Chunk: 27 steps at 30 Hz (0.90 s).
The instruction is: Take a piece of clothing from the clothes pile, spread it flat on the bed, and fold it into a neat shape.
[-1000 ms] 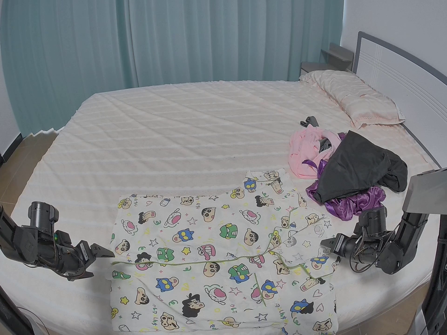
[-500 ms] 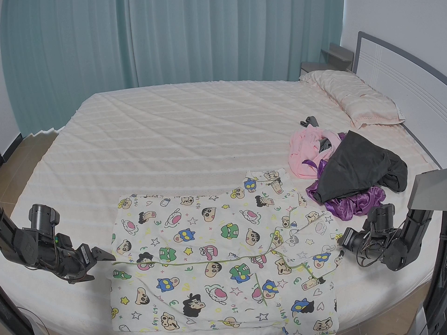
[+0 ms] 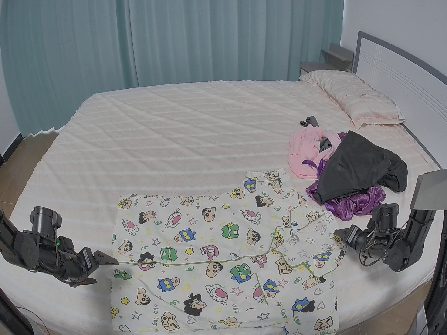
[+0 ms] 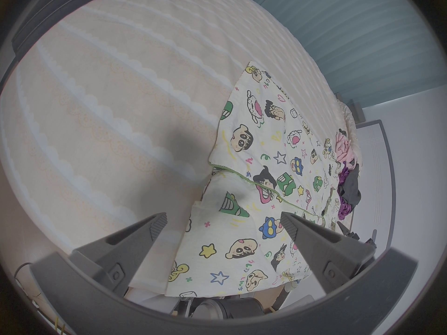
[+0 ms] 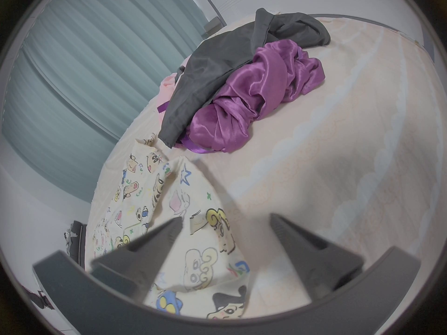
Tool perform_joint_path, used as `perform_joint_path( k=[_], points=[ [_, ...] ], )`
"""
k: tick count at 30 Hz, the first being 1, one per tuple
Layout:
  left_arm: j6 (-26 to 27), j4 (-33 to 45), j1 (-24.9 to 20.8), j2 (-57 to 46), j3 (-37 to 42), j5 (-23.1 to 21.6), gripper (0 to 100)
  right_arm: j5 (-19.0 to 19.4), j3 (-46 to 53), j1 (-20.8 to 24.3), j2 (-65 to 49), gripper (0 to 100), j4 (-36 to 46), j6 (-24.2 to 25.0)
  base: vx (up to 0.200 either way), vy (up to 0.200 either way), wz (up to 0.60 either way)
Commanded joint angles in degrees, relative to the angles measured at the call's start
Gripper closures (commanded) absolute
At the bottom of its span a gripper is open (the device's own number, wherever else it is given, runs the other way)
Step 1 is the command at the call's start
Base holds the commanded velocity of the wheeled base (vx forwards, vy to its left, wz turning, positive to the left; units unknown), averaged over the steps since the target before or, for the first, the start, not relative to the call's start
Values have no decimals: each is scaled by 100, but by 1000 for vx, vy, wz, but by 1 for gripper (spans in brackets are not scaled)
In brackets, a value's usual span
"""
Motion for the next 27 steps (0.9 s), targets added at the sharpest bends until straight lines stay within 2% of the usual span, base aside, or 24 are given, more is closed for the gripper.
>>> perform_joint_path(
  k=[1,5,13,17,20,27],
  points=[
    [-2,16,-60,-375,172,-1,0,2,265,-2,-540,0,-48,145,0,0,0],
    [-108,42,-148,-726,427,-1,0,-7,757,50,-1067,0,-66,198,0,0,0],
    [-670,34,-403,-1069,910,-1,0,-33,1319,384,-1700,0,-48,348,0,0,0],
    [-732,25,-499,-1183,1104,-10,0,-33,1609,622,-1717,0,-92,629,-200,0,0],
    [-741,-10,-543,-1342,1297,-10,0,64,1961,797,-1735,0,-303,1015,-200,0,0],
    [-741,-10,-570,-1298,1350,-19,0,266,2260,894,-1761,0,-637,1068,-200,0,0]
  ],
)
